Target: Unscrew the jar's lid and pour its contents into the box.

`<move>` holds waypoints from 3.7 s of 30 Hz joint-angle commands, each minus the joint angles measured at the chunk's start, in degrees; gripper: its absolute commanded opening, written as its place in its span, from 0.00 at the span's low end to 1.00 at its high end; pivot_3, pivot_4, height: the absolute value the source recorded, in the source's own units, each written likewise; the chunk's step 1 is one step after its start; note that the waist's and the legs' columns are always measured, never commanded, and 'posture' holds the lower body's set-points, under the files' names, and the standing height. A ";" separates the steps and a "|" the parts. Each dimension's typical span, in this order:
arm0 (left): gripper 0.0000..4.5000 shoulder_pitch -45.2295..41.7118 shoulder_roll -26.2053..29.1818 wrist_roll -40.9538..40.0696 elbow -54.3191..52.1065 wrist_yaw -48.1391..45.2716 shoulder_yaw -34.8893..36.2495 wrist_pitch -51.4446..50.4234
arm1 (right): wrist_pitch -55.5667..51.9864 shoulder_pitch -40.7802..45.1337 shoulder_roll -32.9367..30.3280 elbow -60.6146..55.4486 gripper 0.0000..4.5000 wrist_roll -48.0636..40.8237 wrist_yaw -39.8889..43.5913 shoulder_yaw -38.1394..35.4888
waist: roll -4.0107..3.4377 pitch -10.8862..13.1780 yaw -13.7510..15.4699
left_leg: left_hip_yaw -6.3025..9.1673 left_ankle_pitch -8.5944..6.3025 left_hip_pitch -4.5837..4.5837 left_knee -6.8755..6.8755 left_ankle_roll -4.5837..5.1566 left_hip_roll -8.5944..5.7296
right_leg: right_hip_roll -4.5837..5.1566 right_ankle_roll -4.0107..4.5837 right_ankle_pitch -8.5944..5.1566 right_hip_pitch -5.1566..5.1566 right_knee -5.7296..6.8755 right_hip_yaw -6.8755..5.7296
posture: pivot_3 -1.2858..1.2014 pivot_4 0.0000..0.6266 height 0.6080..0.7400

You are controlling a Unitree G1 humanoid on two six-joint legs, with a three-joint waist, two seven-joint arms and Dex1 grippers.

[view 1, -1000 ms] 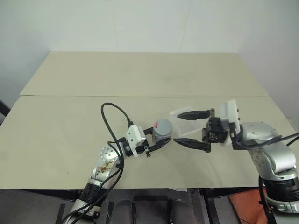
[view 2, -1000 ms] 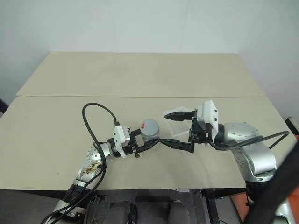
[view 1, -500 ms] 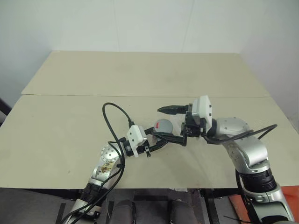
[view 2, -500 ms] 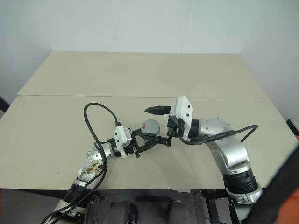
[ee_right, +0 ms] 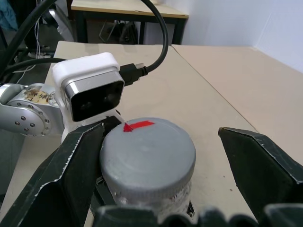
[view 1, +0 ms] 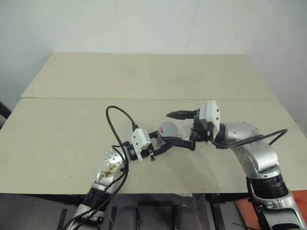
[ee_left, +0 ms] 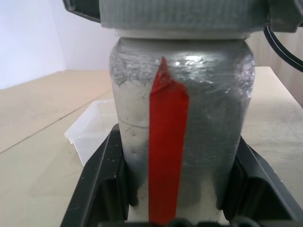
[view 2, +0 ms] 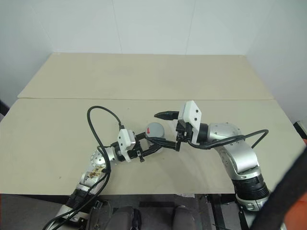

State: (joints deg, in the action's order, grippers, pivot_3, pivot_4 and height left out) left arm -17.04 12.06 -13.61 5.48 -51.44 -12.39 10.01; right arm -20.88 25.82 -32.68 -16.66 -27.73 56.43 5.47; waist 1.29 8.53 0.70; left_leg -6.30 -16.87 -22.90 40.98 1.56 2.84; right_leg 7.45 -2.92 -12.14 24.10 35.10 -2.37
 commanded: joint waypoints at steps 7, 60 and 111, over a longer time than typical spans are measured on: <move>0.44 -0.75 0.24 -0.60 -1.20 -0.64 0.15 1.52 | 2.56 -0.80 -3.35 1.46 0.99 -0.04 2.34 -4.21 | 0.00 0.00 0.02 | 0.00 -0.01 0.00 0.00 0.01 0.00 | 0.00 0.00 0.00 -0.01 0.00 0.00 | 0.52 0.24 1.00; 0.44 -0.41 -0.34 -0.17 -1.17 -0.92 -0.06 2.06 | -3.47 1.59 -0.49 -1.49 0.99 -2.72 1.32 -0.60 | 0.00 0.00 0.00 | 0.02 -0.02 0.00 0.01 0.04 0.00 | 0.00 0.00 0.00 -0.01 0.01 0.00 | 0.52 0.24 1.00; 0.44 -2.25 -1.13 0.46 -0.27 0.47 -0.09 2.94 | -14.18 -14.97 -5.74 -2.72 0.62 -0.26 -26.79 -22.56 | 0.00 0.00 0.02 | 0.00 -0.06 0.00 -0.01 0.11 0.00 | 0.00 -0.01 0.00 -0.01 0.00 0.01 | 0.52 0.24 1.00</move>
State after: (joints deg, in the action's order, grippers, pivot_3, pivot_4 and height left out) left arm -17.99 11.40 -12.46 6.62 -51.19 -12.52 12.15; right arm -34.24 11.47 -37.80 -18.74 -29.97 32.26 -15.42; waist 1.29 8.52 0.72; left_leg -6.30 -16.93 -22.89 40.98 1.68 2.84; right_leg 7.46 -2.93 -12.14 24.09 35.11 -2.37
